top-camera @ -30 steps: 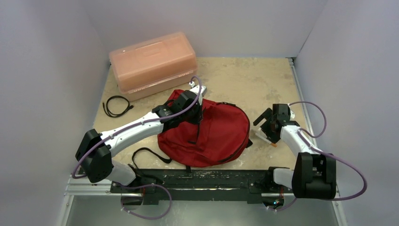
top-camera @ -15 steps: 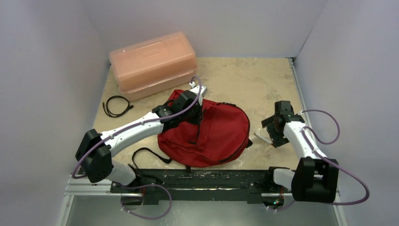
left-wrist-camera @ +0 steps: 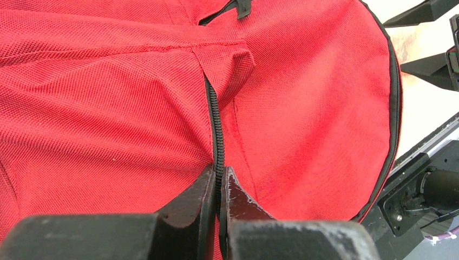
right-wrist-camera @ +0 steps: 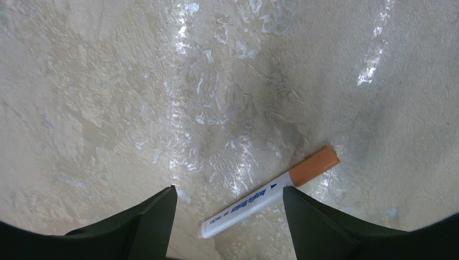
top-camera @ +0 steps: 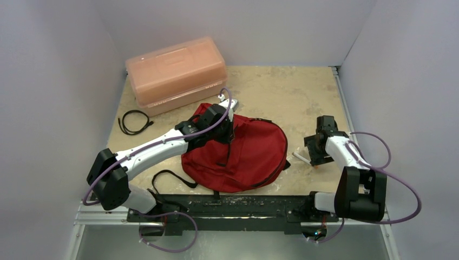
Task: Pack the student bag
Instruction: Move the stationery to the center of the board.
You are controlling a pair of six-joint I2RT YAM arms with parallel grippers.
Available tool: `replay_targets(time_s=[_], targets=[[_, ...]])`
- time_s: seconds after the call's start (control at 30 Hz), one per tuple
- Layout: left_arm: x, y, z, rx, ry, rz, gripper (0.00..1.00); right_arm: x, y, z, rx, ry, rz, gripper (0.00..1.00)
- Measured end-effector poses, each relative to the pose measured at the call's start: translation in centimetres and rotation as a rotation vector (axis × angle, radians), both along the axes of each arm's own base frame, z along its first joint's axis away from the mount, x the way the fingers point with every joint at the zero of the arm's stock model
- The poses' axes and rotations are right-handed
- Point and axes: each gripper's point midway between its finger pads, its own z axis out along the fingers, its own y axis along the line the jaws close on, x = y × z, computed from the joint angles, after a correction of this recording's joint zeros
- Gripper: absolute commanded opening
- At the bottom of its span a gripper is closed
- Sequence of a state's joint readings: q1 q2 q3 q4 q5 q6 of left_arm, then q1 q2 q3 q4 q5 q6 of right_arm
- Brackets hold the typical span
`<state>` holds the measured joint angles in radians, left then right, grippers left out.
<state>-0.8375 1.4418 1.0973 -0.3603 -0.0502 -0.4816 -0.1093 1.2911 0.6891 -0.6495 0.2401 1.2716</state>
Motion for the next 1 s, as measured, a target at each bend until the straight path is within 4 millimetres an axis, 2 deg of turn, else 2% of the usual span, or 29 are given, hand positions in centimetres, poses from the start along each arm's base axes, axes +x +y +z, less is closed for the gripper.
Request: replay_targets(time_s=[0.1, 0.37, 0.53, 0.7, 0.83, 1.0], targets=[[-0.1, -0.1, 0.0, -0.003, 0.004, -0.002, 0.00, 0.1, -0.1, -0.2, 0.000, 0.006, -0.006, 0.56], [-0.2, -0.1, 0.0, -0.007, 0.010, -0.006, 0.00, 0.6, -0.4, -0.5, -0.003, 0.016, -0.003, 0.56], [-0.3, -0.1, 0.0, -0.006, 0.012, -0.007, 0.00, 2.1, -1.1, -0.2, -0.054, -0.011, 0.062, 0.65], [-0.3, -0.2, 0.0, -0.008, 0.014, -0.009, 0.00, 4.1, -2.9, 0.3, -0.166, -0.023, 0.134, 0.82], [-0.3, -0.2, 0.0, -0.012, 0.016, -0.012, 0.00, 3.8, -3.6, 1.1, -0.211, -0.009, 0.159, 0.96], [-0.4, -0.3, 0.0, -0.016, 0.017, -0.015, 0.00, 3.2, -3.4, 2.8, -0.210, -0.045, 0.141, 0.96]])
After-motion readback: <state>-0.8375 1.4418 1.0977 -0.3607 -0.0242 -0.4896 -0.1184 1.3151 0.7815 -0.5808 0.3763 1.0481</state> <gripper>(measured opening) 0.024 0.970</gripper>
